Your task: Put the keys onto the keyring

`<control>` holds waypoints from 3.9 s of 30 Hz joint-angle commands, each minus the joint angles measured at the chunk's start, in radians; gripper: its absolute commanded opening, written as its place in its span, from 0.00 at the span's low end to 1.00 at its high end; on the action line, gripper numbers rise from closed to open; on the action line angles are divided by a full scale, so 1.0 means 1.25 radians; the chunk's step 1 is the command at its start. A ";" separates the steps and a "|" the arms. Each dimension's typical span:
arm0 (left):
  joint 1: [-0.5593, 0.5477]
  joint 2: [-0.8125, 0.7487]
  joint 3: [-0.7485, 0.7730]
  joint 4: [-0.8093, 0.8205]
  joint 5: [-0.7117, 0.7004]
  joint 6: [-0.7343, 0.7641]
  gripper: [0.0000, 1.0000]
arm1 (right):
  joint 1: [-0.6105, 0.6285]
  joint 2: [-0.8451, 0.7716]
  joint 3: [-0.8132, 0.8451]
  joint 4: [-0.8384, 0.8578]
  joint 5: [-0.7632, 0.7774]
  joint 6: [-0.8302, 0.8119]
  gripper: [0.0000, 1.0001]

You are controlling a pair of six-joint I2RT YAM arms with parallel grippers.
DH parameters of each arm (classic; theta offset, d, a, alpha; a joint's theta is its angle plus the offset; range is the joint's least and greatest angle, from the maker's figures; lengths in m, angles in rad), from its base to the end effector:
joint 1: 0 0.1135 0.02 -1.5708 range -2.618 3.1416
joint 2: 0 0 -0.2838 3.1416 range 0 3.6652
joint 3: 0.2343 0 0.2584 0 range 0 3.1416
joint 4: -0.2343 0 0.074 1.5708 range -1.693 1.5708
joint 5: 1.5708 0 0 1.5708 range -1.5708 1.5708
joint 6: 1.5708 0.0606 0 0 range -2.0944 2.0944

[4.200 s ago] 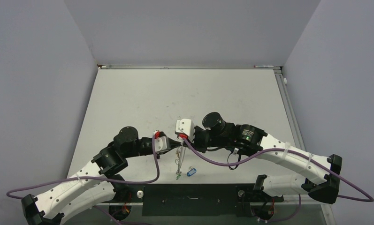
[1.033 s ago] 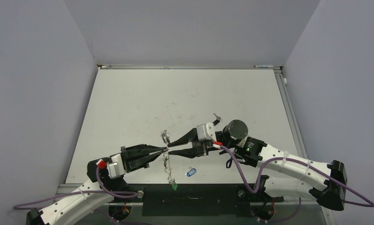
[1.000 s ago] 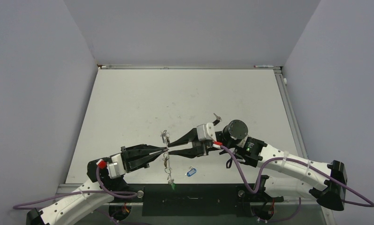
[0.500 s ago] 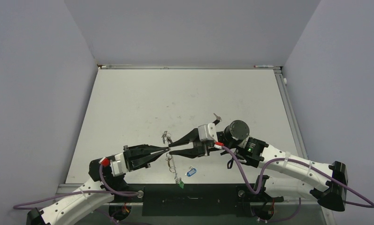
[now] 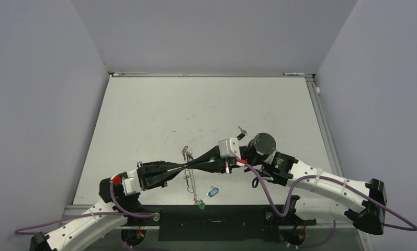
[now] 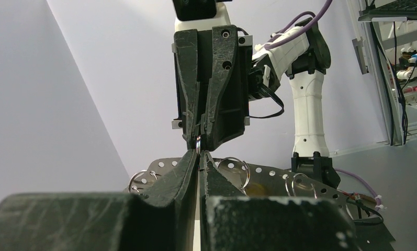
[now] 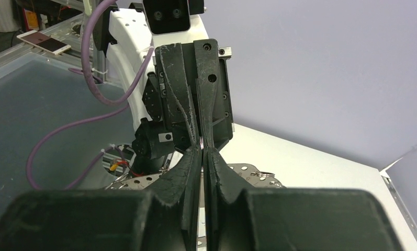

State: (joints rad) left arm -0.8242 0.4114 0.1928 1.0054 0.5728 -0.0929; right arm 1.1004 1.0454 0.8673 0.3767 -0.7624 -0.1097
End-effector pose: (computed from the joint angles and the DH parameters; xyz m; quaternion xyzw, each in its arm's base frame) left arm 0.0482 -0.1004 0.3195 0.3749 0.2489 -0.4892 0.7472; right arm 0.0765 0.2428 0.3968 -0.5712 0.3199 0.5487 0.5198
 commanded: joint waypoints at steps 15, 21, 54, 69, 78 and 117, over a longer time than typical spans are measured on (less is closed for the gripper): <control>0.000 -0.176 0.187 -0.630 0.007 0.250 0.30 | 0.004 -0.014 0.060 -0.136 0.079 -0.113 0.05; 0.001 -0.082 0.360 -0.945 -0.012 0.352 0.25 | 0.005 -0.018 0.076 -0.191 0.108 -0.147 0.05; 0.001 0.045 0.433 -1.058 -0.099 0.254 0.26 | 0.092 0.032 0.154 -0.377 0.327 -0.276 0.05; 0.000 0.088 0.422 -1.066 -0.061 0.269 0.22 | 0.100 0.017 0.145 -0.370 0.323 -0.270 0.05; 0.000 0.102 0.410 -1.063 -0.064 0.277 0.25 | 0.103 0.005 0.138 -0.365 0.327 -0.267 0.05; 0.001 0.105 0.433 -1.060 -0.065 0.265 0.14 | 0.106 0.037 0.149 -0.394 0.338 -0.275 0.05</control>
State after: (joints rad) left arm -0.8227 0.5377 0.6945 -0.3477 0.4797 0.2462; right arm 1.2251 1.0916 1.0065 -0.1688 -0.3447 -0.4416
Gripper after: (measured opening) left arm 0.145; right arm 0.059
